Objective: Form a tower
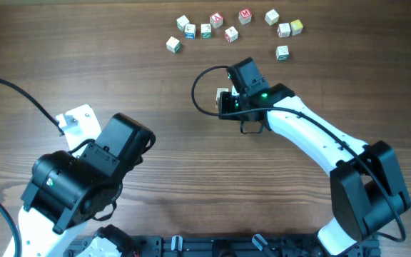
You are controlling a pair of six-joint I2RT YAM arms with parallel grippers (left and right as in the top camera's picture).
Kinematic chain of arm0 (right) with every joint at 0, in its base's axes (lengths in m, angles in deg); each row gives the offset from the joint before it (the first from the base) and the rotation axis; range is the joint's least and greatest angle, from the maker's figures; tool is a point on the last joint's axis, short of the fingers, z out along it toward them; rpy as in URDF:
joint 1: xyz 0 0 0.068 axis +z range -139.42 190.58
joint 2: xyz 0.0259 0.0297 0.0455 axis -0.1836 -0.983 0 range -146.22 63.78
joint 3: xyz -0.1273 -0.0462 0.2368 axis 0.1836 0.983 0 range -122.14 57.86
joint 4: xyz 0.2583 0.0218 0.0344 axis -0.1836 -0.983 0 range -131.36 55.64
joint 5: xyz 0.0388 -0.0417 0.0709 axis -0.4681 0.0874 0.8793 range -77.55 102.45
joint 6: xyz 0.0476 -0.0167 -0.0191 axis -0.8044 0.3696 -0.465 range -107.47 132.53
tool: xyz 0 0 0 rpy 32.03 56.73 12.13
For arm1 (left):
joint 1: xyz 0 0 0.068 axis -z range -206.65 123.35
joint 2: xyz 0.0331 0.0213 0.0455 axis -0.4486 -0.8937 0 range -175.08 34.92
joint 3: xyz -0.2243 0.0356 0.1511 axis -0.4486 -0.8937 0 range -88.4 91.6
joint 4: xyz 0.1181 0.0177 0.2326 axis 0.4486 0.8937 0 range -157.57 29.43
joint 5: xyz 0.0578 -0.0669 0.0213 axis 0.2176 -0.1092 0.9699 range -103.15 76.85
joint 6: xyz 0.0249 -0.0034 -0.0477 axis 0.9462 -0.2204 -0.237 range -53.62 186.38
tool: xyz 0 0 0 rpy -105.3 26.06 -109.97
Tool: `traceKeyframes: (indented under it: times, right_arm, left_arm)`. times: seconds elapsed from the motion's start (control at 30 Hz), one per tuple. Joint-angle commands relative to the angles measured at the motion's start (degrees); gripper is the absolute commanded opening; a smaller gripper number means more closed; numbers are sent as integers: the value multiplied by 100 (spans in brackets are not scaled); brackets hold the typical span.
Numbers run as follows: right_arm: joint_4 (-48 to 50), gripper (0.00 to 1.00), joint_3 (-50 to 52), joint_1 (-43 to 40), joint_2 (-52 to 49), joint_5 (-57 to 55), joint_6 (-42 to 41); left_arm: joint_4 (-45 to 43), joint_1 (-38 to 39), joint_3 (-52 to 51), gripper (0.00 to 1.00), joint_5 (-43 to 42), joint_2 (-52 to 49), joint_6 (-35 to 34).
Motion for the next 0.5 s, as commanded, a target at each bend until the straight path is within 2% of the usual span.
traceKeyframes:
  times: [0.0,0.03,0.07,0.13,0.17,0.23,0.3,0.4,0.43,0.47]
  right_arm:
    - [-61,5,-63,28,31,125,170]
    - [-81,6,-70,28,87,125,304]
    - [-162,23,-92,28,201,122,557]
    - [-398,69,-205,28,369,129,1204]
    - [-581,100,-323,22,439,131,1766]
    - [-741,100,-625,22,463,52,2949]
    - [-415,100,-876,22,466,-511,3220]
    - [358,100,-1191,22,490,-1987,3423]
    - [645,100,-1246,22,507,-2317,3652]
    - [1040,100,-1392,2,507,-2277,4332]
  left_arm:
    - [0,-35,-7,100,-7,9,-92]
    - [2,-35,-7,100,-7,9,-92]
    - [2,-35,-7,100,-7,9,-92]
    - [0,-35,-7,100,-7,9,-92]
    - [0,-35,-7,100,-7,9,-92]
    - [0,-35,-7,100,-7,9,-92]
    - [2,-35,-7,100,-7,9,-92]
    - [2,-35,-7,100,-7,9,-92]
    - [2,-35,-7,100,-7,9,-92]
    - [2,-35,-7,100,-7,9,-92]
